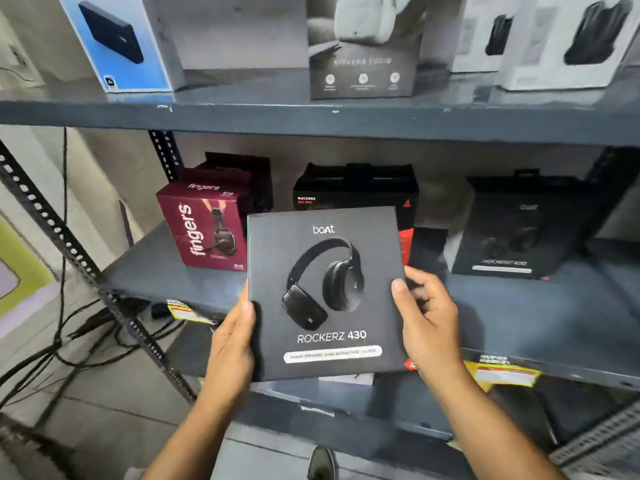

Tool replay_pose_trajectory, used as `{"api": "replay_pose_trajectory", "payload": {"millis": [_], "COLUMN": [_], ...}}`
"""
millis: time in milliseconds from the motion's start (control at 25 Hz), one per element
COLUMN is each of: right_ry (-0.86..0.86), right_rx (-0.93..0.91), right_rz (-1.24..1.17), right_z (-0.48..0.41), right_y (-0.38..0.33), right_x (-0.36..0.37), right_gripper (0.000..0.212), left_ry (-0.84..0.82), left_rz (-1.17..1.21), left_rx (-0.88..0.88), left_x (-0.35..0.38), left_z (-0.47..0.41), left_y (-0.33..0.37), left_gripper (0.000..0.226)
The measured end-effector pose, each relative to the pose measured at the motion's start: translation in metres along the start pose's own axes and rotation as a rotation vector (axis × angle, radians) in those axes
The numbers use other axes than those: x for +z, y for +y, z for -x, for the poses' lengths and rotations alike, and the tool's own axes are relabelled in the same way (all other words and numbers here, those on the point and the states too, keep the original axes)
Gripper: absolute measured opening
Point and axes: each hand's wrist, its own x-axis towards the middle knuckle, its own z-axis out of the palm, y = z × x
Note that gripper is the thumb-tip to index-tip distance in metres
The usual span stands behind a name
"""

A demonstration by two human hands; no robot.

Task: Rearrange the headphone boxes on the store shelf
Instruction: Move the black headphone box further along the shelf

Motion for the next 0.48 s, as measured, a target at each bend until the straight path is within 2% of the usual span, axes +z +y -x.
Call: {"api": "replay_pose_trajectory", "payload": {"millis": [120,160,320,480], "right_ry": [0.088,0.112,0.188,0.290], "right_rx": [0.002,-0.005,0.016,0.040], "right_rz": [0.040,0.057,0.142,0.161], "right_z": [0.007,0.007,0.007,0.001], "right_y": [-0.004,-0.005,-0.002,0.019], "right_x": [-0.030,-0.039,-0.072,-0.118], "right_gripper": [0.020,0.020,0.024,0.025], "left_ry": [-0.135,-0.159,-0.214,-0.377], "left_rz": [0.053,0.060,0.071,0.097], "left_rx": [-0.030,-0.030,-0.012,-0.039], "left_x": [0.024,0.033,0.068,0.121], "left_z": [0.003,0.003,-0.002,-0.013], "left_y": [0.000,-0.001,-0.015,-0.034], "left_gripper": [0.071,0.074,0.038,0.056]}}
